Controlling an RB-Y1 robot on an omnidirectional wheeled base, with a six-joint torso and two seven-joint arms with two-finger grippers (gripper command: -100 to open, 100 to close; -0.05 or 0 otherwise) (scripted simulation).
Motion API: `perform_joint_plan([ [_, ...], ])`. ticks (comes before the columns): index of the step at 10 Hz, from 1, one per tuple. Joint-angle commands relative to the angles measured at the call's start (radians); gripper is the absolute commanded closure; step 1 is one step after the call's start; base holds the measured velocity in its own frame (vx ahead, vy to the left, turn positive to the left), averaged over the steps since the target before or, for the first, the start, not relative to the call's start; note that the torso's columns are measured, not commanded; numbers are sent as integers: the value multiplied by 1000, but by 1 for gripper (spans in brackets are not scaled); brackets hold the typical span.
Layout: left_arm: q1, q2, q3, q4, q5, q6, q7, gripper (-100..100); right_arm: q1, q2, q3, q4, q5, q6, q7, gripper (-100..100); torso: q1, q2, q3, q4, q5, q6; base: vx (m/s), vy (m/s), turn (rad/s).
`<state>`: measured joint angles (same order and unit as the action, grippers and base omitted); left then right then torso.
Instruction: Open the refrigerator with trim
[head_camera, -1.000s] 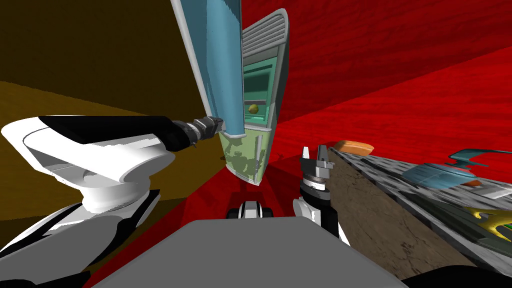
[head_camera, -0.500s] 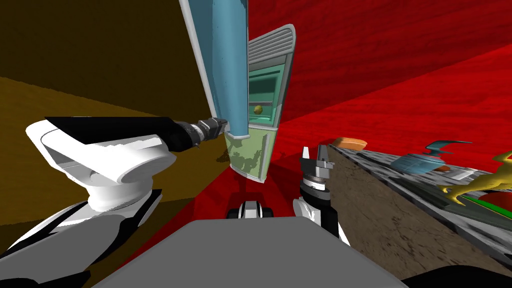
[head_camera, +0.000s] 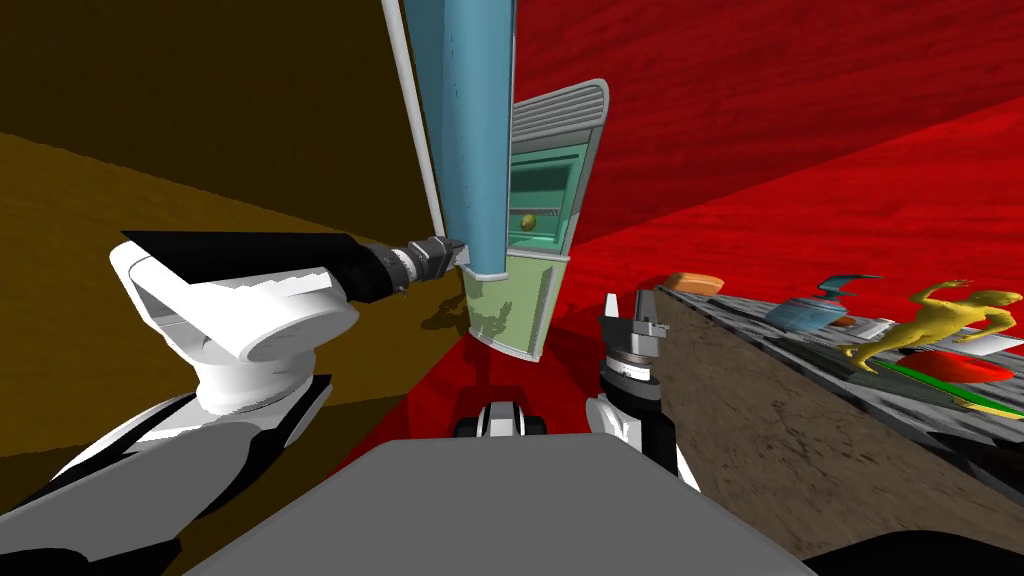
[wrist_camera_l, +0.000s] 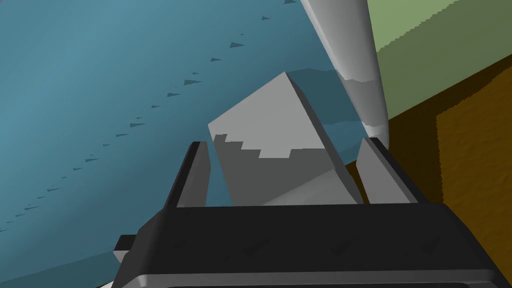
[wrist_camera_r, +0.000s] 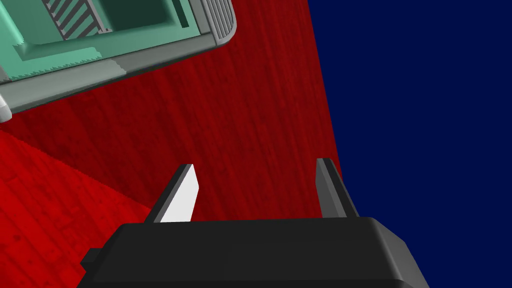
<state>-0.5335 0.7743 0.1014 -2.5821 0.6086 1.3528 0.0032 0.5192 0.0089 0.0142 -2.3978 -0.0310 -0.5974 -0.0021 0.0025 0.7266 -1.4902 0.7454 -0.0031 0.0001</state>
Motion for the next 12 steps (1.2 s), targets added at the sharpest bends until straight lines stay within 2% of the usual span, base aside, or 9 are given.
perform_joint_plan([
  [1, -13, 2, 25, -4, 10, -30, -5, 100, 0, 0, 0, 0, 0, 0, 0, 0, -10, -1, -1, -1, -3, 0, -18, 152, -36],
  [2, -20, -2, 20, 0, 27, -45, -10, 100, 0, 0, 0, 0, 0, 0, 0, 0, -5, 0, 0, -1, -2, 2, -110, 282, -114],
  [3, -20, -2, 20, 0, 27, -45, -10, 100, 0, 0, 0, 0, 0, 0, 0, 0, 5, 5, 4, -1, 2, 2, -93, 267, -82],
  [4, -26, -5, 15, 3, 44, -60, -15, 100, 0, 0, 0, 0, 0, 0, 0, 0, 5, 7, 6, 1, 2, 0, -62, 287, -68],
  [5, -26, -5, 15, 3, 44, -60, -15, 100, 0, 0, 0, 0, 0, 0, 0, 0, 4, 8, 6, 2, 2, -1, -60, 233, -44],
  [6, -17, -7, -8, -5, 48, -38, -11, 100, 0, 0, 0, 0, 0, 0, 0, 0, -2, 9, 6, 1, 1, -1, -29, 88, -13],
  [7, -23, -13, -13, -8, 65, -46, -17, 100, 0, 0, 0, 0, 0, 0, 0, 0, -10, 8, 9, -3, 0, -1, -6, 193, -92],
  [10, -29, -20, -16, -11, 81, -54, -22, 100, 0, 0, 0, 0, 0, 0, 0, 0, 5, 5, 7, -5, 4, 0, 18, 227, -56],
  [12, -36, -26, -18, -13, 96, -61, -26, 100, 0, 0, 0, 0, 0, 0, 0, 0, 3, 5, 5, -5, 3, 0, -26, 247, -64],
])
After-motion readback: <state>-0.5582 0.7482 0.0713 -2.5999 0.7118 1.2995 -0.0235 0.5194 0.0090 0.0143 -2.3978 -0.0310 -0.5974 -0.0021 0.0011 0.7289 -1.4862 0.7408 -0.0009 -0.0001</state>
